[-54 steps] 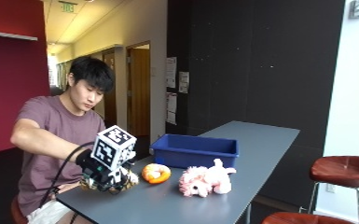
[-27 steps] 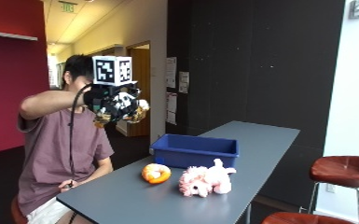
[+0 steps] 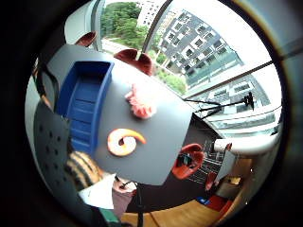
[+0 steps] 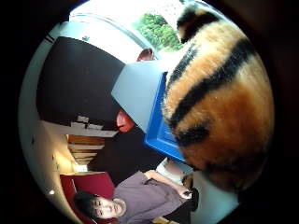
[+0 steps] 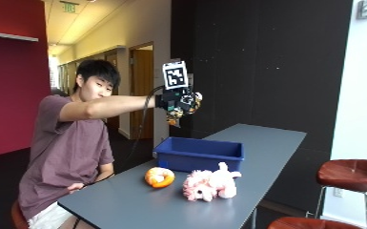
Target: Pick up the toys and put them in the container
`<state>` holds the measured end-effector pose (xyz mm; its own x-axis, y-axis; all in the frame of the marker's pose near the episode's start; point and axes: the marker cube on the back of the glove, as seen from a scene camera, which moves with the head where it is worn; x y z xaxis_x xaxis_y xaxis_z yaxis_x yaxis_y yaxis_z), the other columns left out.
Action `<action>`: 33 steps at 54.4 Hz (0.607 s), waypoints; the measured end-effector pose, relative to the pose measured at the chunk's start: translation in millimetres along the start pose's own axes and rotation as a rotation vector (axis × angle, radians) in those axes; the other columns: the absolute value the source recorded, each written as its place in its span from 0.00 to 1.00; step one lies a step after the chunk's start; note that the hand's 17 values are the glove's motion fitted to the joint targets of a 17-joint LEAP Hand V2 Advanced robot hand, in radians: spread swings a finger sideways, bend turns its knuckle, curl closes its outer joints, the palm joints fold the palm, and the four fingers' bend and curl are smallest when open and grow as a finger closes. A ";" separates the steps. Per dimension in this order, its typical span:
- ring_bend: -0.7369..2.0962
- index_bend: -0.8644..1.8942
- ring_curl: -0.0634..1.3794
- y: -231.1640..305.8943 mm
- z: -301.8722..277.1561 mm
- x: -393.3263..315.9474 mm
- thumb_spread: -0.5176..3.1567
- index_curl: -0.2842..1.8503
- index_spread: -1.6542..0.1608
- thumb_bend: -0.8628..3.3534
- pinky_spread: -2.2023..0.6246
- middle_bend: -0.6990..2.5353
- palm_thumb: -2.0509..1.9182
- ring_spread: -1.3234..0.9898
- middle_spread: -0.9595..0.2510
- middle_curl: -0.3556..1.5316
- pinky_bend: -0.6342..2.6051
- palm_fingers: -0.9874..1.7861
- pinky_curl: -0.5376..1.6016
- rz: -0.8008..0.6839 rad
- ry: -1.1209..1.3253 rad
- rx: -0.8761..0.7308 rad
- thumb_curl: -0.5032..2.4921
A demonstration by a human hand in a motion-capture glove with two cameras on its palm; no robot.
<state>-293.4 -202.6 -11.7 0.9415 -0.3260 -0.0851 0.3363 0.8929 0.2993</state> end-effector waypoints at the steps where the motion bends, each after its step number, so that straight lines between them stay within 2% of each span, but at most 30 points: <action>1: 0.81 0.37 0.41 -5.4 5.2 -10.0 0.34 0.12 0.74 0.21 0.63 0.54 0.70 0.45 0.53 0.69 0.49 0.76 0.46 0.016 -0.014 -0.002 0.45; 9: 0.81 0.37 0.41 -35.8 49.2 -55.7 0.34 0.12 0.74 0.20 0.63 0.53 0.70 0.45 0.53 0.70 0.49 0.76 0.46 -0.019 0.080 -0.023 0.46; 16: 0.81 0.37 0.41 -53.6 82.5 -90.3 0.34 0.12 0.74 0.20 0.63 0.52 0.70 0.45 0.52 0.70 0.49 0.75 0.46 -0.023 -0.016 -0.047 0.46; 21: 0.80 0.36 0.41 -55.1 113.1 -102.3 0.35 0.12 0.74 0.20 0.63 0.50 0.69 0.45 0.51 0.70 0.50 0.74 0.46 0.001 0.029 -0.214 0.46; 24: 0.79 0.36 0.41 -52.4 125.9 -108.7 0.38 0.13 0.75 0.19 0.64 0.47 0.67 0.44 0.51 0.70 0.51 0.68 0.46 0.007 0.035 -0.348 0.44; 25: 0.78 0.35 0.41 -51.2 127.8 -108.9 0.39 0.13 0.76 0.19 0.64 0.46 0.66 0.44 0.50 0.69 0.51 0.65 0.47 -0.007 0.027 -0.380 0.43; 26: 0.76 0.32 0.40 -49.9 128.3 -109.0 0.41 0.13 0.78 0.19 0.65 0.41 0.64 0.44 0.52 0.67 0.51 0.48 0.47 -0.032 0.006 -0.400 0.42; 28: 0.70 0.35 0.41 -48.2 126.2 -110.7 0.42 0.17 0.81 0.18 0.68 0.31 0.62 0.47 0.60 0.63 0.55 0.23 0.51 -0.083 -0.052 -0.407 0.41; 30: 0.60 0.36 0.34 -48.2 121.6 -109.6 0.43 0.17 0.83 0.18 0.71 0.25 0.59 0.50 0.68 0.58 0.55 0.12 0.49 -0.096 -0.089 -0.389 0.39; 33: 0.53 0.34 0.27 -48.2 113.3 -102.3 0.44 0.18 0.84 0.19 0.73 0.23 0.57 0.53 0.75 0.53 0.55 0.14 0.47 -0.084 -0.113 -0.371 0.37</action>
<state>-408.4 -247.5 90.3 0.9089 -0.4167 0.0170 0.4168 0.9063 -0.0702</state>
